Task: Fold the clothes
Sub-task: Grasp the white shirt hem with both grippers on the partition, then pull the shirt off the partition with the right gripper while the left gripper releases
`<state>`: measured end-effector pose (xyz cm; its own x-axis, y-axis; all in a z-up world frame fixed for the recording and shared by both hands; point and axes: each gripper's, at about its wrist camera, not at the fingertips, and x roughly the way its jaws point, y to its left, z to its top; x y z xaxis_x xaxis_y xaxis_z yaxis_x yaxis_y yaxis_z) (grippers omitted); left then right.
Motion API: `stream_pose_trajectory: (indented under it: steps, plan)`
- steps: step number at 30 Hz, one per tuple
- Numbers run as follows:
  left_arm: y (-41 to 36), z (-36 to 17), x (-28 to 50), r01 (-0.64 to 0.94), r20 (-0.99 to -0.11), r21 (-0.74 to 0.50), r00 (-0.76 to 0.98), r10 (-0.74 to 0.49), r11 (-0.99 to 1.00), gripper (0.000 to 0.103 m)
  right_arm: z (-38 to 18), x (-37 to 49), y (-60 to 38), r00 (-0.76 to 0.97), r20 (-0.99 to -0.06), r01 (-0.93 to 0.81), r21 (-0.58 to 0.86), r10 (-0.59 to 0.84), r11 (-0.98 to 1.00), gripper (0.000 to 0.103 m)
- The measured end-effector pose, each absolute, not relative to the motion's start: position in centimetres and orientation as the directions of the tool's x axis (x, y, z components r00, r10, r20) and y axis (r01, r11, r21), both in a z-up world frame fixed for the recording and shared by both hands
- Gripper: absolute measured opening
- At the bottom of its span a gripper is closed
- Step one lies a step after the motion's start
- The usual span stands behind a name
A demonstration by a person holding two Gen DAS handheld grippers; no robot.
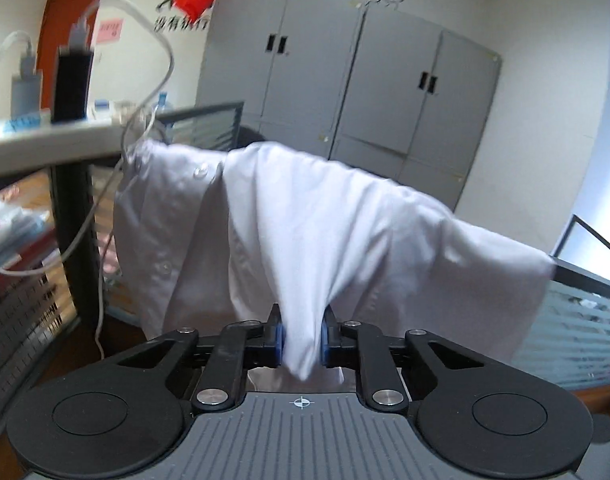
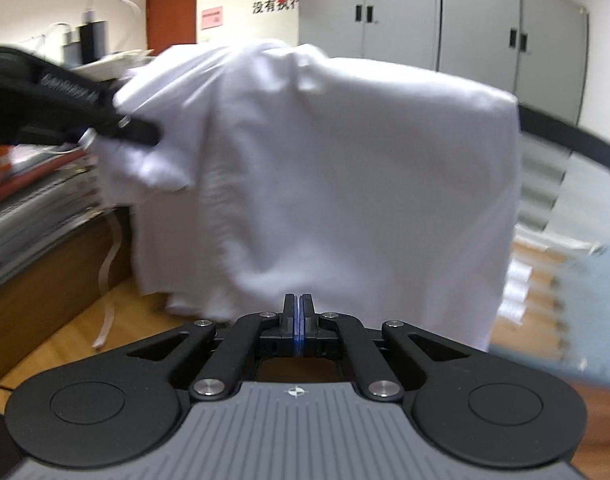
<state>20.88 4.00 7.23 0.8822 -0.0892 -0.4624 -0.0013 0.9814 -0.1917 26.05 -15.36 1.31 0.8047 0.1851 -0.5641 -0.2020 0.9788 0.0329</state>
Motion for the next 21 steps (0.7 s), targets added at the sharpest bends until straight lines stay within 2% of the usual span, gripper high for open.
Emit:
stream_pose_trajectory:
  steps: [3, 5, 6, 7, 8, 9, 12, 14, 15, 21]
  plan:
    - [4.1, 8.5, 19.4, 0.01, -0.438, -0.193, 0.894, -0.096, 0.981, 0.017, 1.9, 24.7, -14.4, 0.79, -0.572, -0.21, 0.087, 0.222, 0.974, 0.001]
    - [4.1, 9.0, 18.7, 0.017, -0.434, -0.199, 0.895, -0.104, 0.98, 0.017, 2.9, 23.6, -14.7, 0.798, -0.551, -0.194, 0.149, 0.244, 0.97, 0.009]
    - [4.2, 9.1, 18.4, 0.019, -0.433, -0.198, 0.895, -0.104, 0.98, 0.017, 3.7, 23.4, -15.2, 0.805, -0.534, -0.185, 0.189, 0.259, 0.964, 0.016]
    - [4.2, 9.1, 18.1, 0.021, -0.434, -0.197, 0.895, -0.106, 0.98, 0.016, 4.6, 23.4, -15.7, 0.816, -0.514, -0.17, 0.225, 0.266, 0.959, 0.039]
    - [4.2, 9.0, 17.8, 0.02, -0.436, -0.2, 0.894, -0.107, 0.98, 0.016, 5.5, 23.4, -16.0, 0.826, -0.488, -0.166, 0.266, 0.281, 0.95, 0.058]
    - [4.2, 9.0, 17.5, 0.02, -0.438, -0.203, 0.892, -0.109, 0.979, 0.016, 6.4, 23.5, -16.3, 0.835, -0.461, -0.166, 0.306, 0.299, 0.937, 0.065]
    - [4.0, 9.1, 16.4, 0.028, -0.433, -0.203, 0.894, -0.116, 0.979, 0.016, 8.9, 24.4, -16.4, 0.84, -0.395, -0.192, 0.424, 0.372, 0.885, 0.07]
    - [3.7, 9.2, 15.4, 0.041, -0.427, -0.196, 0.896, -0.123, 0.98, 0.016, 9.5, 25.2, -15.8, 0.827, -0.386, -0.207, 0.468, 0.409, 0.859, 0.081]
    - [3.4, 9.3, 14.8, 0.047, -0.423, -0.189, 0.898, -0.125, 0.981, 0.016, 9.6, 25.7, -15.4, 0.818, -0.387, -0.215, 0.481, 0.426, 0.85, 0.083]
    - [3.3, 9.1, 12.2, 0.053, -0.433, -0.203, 0.891, -0.138, 0.978, 0.014, 10.1, 28.5, -12.8, 0.758, -0.389, -0.255, 0.563, 0.524, 0.786, 0.084]
